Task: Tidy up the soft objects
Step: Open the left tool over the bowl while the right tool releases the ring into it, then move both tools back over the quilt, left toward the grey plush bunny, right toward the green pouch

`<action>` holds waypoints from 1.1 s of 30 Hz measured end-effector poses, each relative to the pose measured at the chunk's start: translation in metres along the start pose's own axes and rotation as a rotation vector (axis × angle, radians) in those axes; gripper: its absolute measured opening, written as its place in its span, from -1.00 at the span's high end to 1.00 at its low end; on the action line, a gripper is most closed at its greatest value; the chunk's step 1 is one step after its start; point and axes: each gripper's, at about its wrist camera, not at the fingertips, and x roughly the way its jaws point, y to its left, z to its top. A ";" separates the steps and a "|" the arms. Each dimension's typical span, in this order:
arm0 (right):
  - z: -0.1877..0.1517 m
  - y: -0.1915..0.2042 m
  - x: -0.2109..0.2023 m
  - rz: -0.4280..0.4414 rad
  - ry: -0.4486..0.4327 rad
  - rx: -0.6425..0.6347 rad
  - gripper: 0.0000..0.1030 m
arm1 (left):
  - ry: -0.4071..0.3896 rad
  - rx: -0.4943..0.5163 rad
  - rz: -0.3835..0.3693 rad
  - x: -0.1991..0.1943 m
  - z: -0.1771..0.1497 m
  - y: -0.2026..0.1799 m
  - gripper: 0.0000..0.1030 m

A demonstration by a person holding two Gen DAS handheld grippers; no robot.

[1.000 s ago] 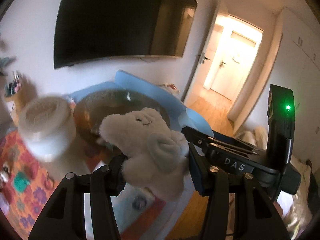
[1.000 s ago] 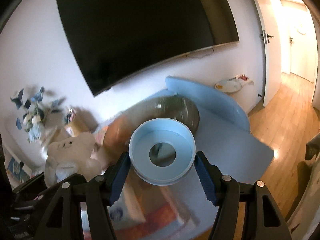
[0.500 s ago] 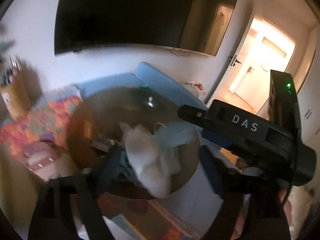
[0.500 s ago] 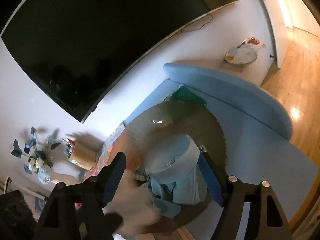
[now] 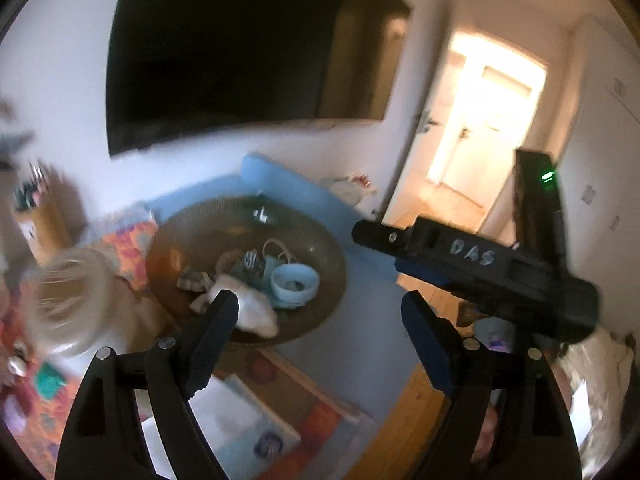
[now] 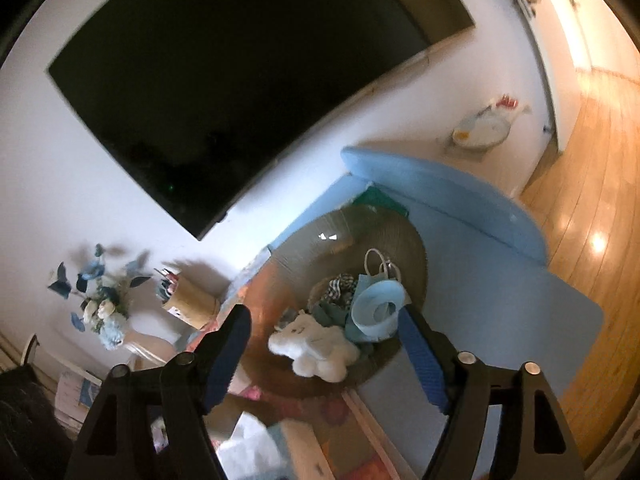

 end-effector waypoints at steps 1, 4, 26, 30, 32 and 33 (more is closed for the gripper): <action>-0.008 0.004 -0.012 -0.007 -0.015 -0.014 -0.73 | -0.031 0.028 0.005 -0.023 -0.003 -0.004 -0.60; -0.029 0.013 -0.034 -0.003 -0.021 -0.053 -0.73 | -0.073 0.040 -0.015 -0.069 -0.011 0.002 -0.61; -0.231 0.257 0.042 0.205 0.303 -0.677 -0.74 | -0.092 -0.368 0.583 -0.262 -0.123 0.253 -0.61; -0.257 0.269 0.095 0.183 0.398 -0.634 -0.74 | -0.025 -0.391 0.608 -0.233 -0.157 0.282 -0.61; -0.268 0.269 0.116 0.145 0.403 -0.645 -0.74 | 0.007 -0.392 0.615 -0.217 -0.172 0.295 -0.61; -0.272 0.268 0.123 0.129 0.397 -0.651 -0.74 | 0.026 -0.396 0.614 -0.208 -0.180 0.300 -0.61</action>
